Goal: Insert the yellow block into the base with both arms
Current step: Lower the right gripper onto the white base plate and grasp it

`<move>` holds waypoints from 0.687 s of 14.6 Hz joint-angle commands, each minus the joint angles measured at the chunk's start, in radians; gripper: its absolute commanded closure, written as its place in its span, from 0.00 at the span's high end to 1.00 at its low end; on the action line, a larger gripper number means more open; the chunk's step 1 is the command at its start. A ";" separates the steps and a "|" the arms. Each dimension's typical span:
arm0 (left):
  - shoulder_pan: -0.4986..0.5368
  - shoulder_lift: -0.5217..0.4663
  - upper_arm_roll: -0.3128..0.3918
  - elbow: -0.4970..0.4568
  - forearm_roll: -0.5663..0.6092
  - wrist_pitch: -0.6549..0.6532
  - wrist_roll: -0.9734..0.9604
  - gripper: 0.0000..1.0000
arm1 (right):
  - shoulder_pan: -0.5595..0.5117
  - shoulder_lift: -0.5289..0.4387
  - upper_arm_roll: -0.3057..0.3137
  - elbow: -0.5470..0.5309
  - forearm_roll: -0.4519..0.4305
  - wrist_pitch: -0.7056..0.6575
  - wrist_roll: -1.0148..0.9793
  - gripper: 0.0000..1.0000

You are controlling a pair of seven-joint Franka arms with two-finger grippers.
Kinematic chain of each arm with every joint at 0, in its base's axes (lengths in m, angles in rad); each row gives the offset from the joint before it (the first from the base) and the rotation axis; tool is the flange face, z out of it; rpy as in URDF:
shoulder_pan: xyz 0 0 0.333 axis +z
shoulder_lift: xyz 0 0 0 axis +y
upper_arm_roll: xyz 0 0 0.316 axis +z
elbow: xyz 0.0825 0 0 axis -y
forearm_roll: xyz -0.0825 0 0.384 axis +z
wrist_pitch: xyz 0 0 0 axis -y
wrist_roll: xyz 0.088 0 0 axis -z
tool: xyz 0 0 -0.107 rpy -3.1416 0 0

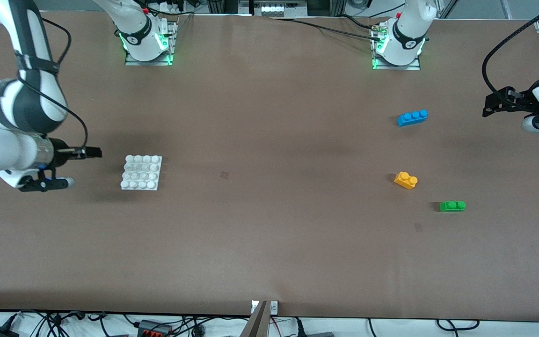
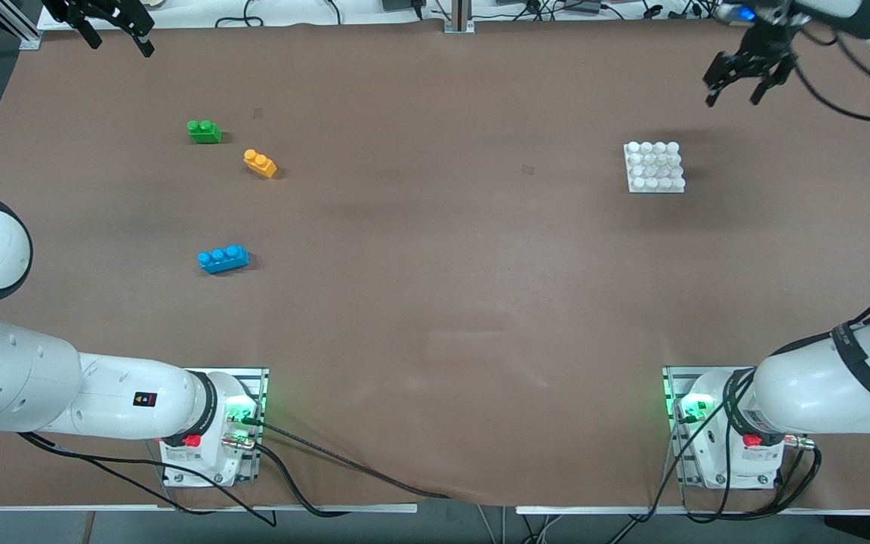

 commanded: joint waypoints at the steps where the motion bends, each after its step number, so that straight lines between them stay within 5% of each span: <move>1: 0.002 0.015 0.005 0.030 -0.022 -0.014 -0.003 1.00 | -0.001 -0.031 0.000 -0.200 0.016 0.284 0.018 1.00; 7: 0.002 0.016 0.005 0.031 -0.022 -0.014 -0.001 1.00 | 0.011 -0.007 0.009 -0.450 0.018 0.721 0.060 1.00; 10: 0.002 0.021 0.005 0.031 -0.022 -0.014 -0.001 1.00 | 0.010 0.027 0.032 -0.475 0.018 0.809 0.060 1.00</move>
